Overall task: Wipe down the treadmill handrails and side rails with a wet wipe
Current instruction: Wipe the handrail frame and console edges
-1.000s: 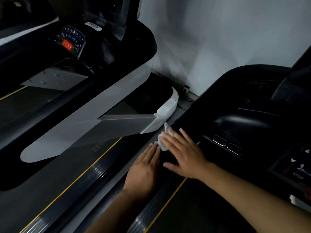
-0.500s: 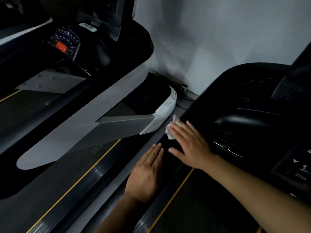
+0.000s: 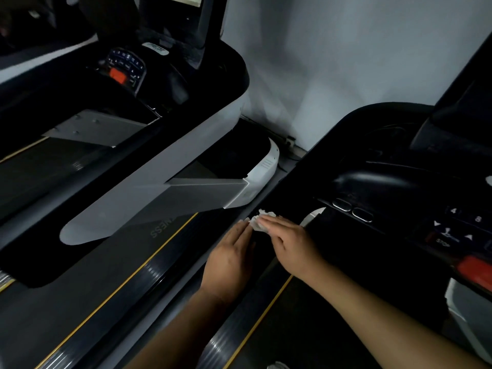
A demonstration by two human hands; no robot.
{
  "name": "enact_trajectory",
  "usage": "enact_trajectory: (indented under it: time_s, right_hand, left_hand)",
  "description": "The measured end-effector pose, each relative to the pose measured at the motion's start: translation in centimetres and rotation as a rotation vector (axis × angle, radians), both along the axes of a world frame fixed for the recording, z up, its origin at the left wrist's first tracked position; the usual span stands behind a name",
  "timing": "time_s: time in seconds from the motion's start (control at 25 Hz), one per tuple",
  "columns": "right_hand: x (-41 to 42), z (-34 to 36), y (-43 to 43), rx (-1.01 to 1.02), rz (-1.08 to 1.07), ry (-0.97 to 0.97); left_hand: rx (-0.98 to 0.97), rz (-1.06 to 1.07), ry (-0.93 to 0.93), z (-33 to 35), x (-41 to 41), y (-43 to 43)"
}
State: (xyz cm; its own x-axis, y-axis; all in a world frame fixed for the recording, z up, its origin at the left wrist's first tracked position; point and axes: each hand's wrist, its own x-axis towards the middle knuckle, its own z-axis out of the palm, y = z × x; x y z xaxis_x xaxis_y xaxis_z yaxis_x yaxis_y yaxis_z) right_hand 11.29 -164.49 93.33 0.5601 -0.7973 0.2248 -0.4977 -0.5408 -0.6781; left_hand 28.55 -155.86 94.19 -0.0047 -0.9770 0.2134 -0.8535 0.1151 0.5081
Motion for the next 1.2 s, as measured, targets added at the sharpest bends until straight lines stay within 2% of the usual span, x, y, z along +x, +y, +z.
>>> enact_trajectory:
  time_s: [0.16,0.4,0.68,0.96,1.2]
  right_hand:
    - [0.4,5.8,7.9,0.015,-0.15,-0.194]
    - [-3.2,15.2,21.8,-0.097,-0.446,-0.238]
    - [-11.8,21.5,41.9,-0.203,-0.921,-0.246]
    - [-17.7,25.0,61.8,-0.349,-1.358,-0.231]
    - [-18.1,24.1,82.8,-0.364,-1.66,-0.153]
  left_hand:
    - [0.0,-0.151,0.04,5.2,0.8,5.7]
    - [-0.132,-0.323,0.051,13.1,-0.6,12.8]
    - [-0.219,-0.694,0.225,19.9,-11.7,22.3]
    - [-0.12,-1.082,0.362,24.0,-21.9,35.7]
    - [0.104,-1.41,0.388,23.9,-26.5,50.2]
